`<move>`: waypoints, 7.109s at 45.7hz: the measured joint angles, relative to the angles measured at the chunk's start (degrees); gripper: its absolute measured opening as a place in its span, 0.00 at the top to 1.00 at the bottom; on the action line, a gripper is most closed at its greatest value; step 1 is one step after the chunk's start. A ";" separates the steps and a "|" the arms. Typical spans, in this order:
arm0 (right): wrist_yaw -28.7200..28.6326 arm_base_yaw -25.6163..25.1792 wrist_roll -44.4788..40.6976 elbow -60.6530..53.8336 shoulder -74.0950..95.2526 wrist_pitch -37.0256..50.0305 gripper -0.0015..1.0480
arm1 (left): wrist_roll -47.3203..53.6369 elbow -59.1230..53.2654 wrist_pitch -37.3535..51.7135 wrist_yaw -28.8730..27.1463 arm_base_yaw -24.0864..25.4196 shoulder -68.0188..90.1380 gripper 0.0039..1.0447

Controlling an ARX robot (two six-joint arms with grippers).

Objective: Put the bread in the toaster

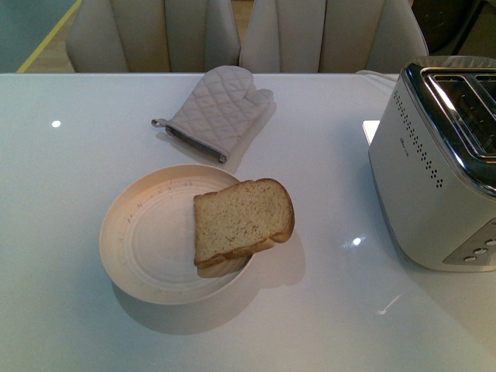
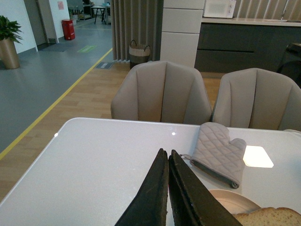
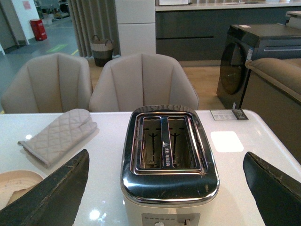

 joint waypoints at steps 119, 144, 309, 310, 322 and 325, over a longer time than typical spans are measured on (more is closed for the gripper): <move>-6.78 25.44 38.03 49.40 126.81 33.33 0.09 | 0.17 -1.86 -20.22 -0.02 0.00 -22.71 0.06; -11.54 26.69 49.22 51.21 130.20 33.94 0.27 | 0.17 -1.86 -20.22 -0.02 0.00 -22.71 0.06; 4.61 3.89 -0.74 58.42 94.23 -18.67 0.97 | 0.17 -1.86 -20.22 -0.02 0.00 -22.71 0.06; 4.85 3.91 -0.72 58.49 94.53 -18.56 0.97 | 0.17 -1.86 -20.22 -0.02 0.00 -22.71 0.06; 5.77 3.67 -0.68 58.80 97.55 -15.43 0.93 | 0.17 -1.86 -20.22 -0.02 0.00 -22.71 0.06; 5.75 3.63 -0.66 58.66 97.31 -13.25 0.82 | 0.17 -1.86 -20.22 -0.02 0.00 -22.71 0.06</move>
